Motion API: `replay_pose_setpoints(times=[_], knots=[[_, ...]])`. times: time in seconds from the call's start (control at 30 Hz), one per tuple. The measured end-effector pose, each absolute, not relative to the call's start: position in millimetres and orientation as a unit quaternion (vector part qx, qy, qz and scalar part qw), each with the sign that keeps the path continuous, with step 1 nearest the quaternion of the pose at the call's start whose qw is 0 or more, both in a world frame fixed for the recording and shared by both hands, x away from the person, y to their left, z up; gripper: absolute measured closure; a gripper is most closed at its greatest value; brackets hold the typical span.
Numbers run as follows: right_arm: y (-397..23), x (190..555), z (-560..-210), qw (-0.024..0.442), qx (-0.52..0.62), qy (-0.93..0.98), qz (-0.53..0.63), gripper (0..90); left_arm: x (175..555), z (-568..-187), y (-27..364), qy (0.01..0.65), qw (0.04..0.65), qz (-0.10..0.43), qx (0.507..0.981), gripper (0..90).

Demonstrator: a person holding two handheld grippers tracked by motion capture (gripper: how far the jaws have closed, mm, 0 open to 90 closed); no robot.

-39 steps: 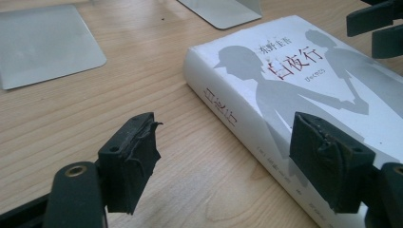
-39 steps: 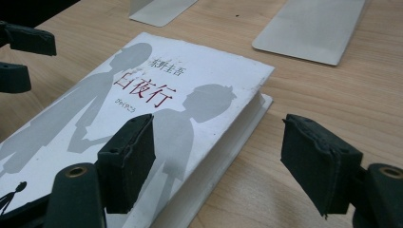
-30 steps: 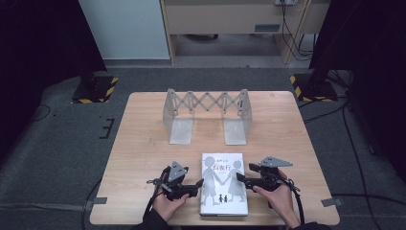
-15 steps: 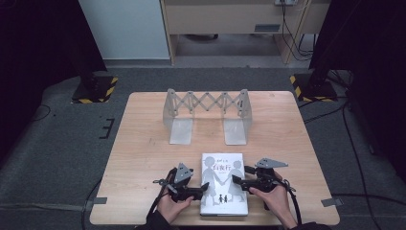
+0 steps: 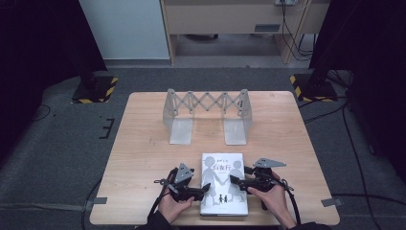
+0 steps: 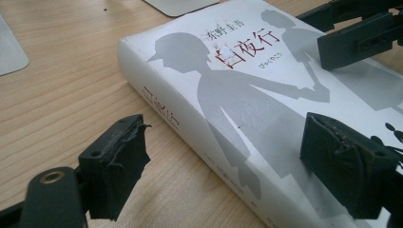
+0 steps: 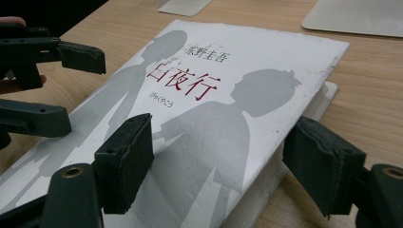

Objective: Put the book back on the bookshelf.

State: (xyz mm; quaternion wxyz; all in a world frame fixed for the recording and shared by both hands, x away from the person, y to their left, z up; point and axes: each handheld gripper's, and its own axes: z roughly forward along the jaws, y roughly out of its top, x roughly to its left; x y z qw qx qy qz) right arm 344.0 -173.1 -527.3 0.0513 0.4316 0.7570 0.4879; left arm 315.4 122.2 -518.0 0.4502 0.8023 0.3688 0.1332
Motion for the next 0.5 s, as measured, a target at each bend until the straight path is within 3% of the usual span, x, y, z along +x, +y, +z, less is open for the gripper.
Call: replay_pose_setpoints(times=[0.1,0.5], knots=[[-172.7,344.2,-526.3,0.056,0.429,0.758,0.487,25.8,315.2,-518.6,121.2,0.365,0.451,0.129,0.805,9.3],[-172.8,343.3,-524.2,0.06,0.425,0.759,0.489,26.6,313.3,-519.2,118.6,0.354,0.45,0.12,0.811,4.9]])
